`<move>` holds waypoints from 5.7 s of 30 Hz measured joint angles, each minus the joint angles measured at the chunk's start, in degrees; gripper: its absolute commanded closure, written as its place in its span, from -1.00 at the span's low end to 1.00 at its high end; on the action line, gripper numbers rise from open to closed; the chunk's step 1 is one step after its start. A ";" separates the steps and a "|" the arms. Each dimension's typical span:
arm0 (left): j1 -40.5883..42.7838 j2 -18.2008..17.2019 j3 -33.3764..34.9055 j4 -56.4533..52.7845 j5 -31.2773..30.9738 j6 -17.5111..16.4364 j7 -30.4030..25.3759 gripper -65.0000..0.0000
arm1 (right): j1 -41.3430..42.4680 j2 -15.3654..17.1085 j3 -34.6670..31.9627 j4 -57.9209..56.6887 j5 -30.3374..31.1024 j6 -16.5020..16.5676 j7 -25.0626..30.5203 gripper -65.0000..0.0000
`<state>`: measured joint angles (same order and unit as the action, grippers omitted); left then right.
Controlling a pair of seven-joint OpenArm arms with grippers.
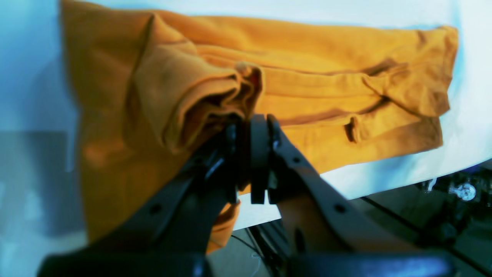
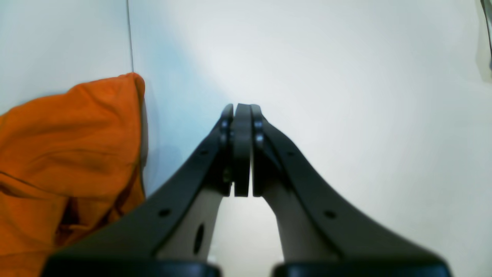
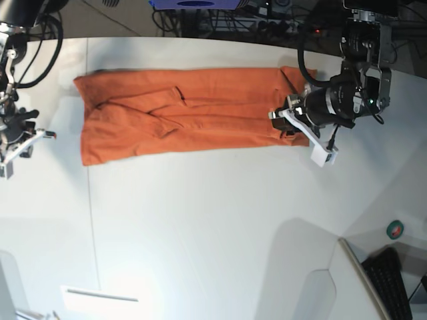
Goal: Layout the t-shirt on the table in an organized manner, then fold the t-shirt properly
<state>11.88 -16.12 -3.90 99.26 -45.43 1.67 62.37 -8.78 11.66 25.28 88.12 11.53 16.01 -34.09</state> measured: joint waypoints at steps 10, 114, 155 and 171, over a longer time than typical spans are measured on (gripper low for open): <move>-5.57 6.10 10.12 -6.58 -0.13 6.93 -0.28 1.00 | 0.02 0.00 0.00 0.00 0.00 0.00 0.02 1.00; 10.97 -3.93 -44.44 -17.16 25.70 -23.15 -19.76 1.00 | -4.11 -12.00 -42.91 -2.36 -0.09 -0.15 -4.55 0.67; 10.95 -4.22 -44.44 -17.29 25.70 -23.15 -19.74 1.00 | -6.21 -12.00 -42.86 4.00 6.27 -7.10 -12.68 1.00; 10.97 -4.11 -43.30 -16.74 25.73 -23.04 -19.65 1.00 | -9.84 -8.59 -43.21 18.58 6.25 -15.82 -12.26 0.40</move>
<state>22.85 -20.23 -47.20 82.52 -19.70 -21.37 42.72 -18.61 3.07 -17.93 106.69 17.78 0.19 -46.35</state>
